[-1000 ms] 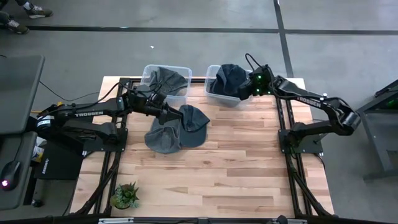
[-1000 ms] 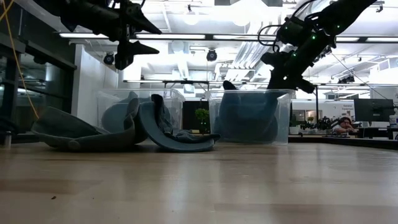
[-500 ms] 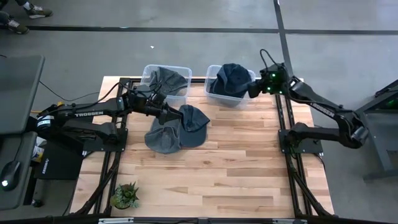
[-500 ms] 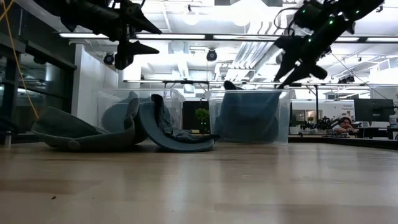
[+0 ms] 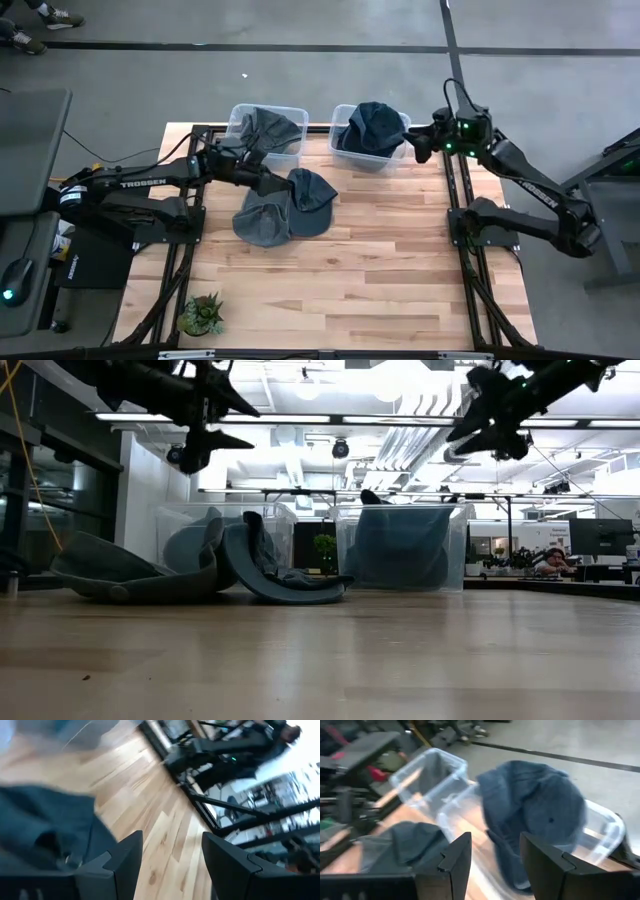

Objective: Pick & Place hat
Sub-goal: Put the black cap into the right transparent bin

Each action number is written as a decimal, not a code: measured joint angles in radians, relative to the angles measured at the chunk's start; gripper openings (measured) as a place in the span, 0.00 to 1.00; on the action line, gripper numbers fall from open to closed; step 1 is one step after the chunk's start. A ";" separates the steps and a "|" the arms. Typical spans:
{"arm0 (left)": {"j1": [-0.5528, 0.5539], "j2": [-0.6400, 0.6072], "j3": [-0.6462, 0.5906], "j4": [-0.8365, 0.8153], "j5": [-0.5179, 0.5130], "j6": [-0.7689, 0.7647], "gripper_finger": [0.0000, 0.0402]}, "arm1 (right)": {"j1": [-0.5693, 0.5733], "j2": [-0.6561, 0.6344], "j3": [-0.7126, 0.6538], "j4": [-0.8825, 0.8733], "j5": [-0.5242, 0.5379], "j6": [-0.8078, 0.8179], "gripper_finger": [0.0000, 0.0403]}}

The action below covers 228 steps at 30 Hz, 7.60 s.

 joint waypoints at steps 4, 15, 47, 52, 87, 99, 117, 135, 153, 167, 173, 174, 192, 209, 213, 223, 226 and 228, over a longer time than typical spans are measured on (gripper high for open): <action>0.000 0.000 0.000 -0.114 -0.049 -0.138 0.50 | 0.014 -0.045 0.000 -0.009 -0.030 0.019 0.40; -0.001 0.000 0.000 -0.248 -0.204 -0.282 0.50 | 0.097 -0.095 0.001 -0.083 -0.030 -0.003 0.40; -0.169 0.259 0.120 -0.277 -0.627 -0.284 0.50 | 0.284 -0.094 0.002 -0.195 0.059 -0.115 0.40; -0.170 0.338 0.243 -0.467 -0.628 -0.274 0.50 | 0.284 -0.094 0.002 -0.212 0.059 -0.115 0.40; -0.172 0.726 0.680 -0.887 -0.611 -0.319 0.50 | 0.284 -0.094 0.002 -0.282 0.063 -0.163 0.40; -0.169 0.726 0.680 -0.923 -0.622 -0.341 0.50 | 0.284 -0.094 0.002 -0.290 0.063 -0.168 0.40; -0.169 0.741 0.680 -0.898 -0.559 -0.340 0.50 | 0.283 -0.094 0.002 -0.290 0.063 -0.178 0.40; -0.169 0.739 0.680 -0.892 -0.547 -0.301 0.03 | 0.283 -0.094 0.002 -0.295 0.067 -0.178 0.40; -0.169 0.740 0.747 -0.910 -0.522 -0.200 0.00 | 0.283 -0.094 0.002 -0.297 0.064 -0.159 0.40; -0.183 0.740 1.036 -1.082 -0.521 0.004 0.00 | 0.283 -0.094 0.002 -0.296 0.063 -0.159 0.40; -0.196 0.740 1.108 -1.097 -0.512 0.062 0.00 | 0.283 -0.094 0.002 -0.296 0.063 -0.159 0.40; -0.200 0.740 1.116 -1.096 -0.505 0.078 0.00 | 0.283 -0.094 0.002 -0.296 0.062 -0.160 0.40; -0.222 0.740 1.163 -0.986 -0.426 0.268 0.00 | 0.284 -0.085 0.002 -0.231 -0.111 -0.166 0.40; -0.224 0.740 1.163 -0.825 -0.225 0.397 0.00 | 0.283 -0.053 0.001 -0.173 -0.102 -0.255 0.40; -0.224 0.740 1.163 -0.794 -0.195 0.409 0.00 | 0.284 -0.009 0.001 -0.171 -0.110 -0.301 0.40; -0.224 0.740 1.163 -0.788 -0.181 0.410 0.00 | 0.281 0.086 0.001 -0.072 -0.200 -0.399 0.54; -0.224 0.740 1.163 -0.788 -0.181 0.410 0.00 | 0.281 0.116 0.001 -0.007 -0.226 -0.398 0.61; -0.224 0.740 1.163 -0.788 -0.181 0.410 0.00 | 0.281 0.143 0.001 0.016 -0.226 -0.405 0.65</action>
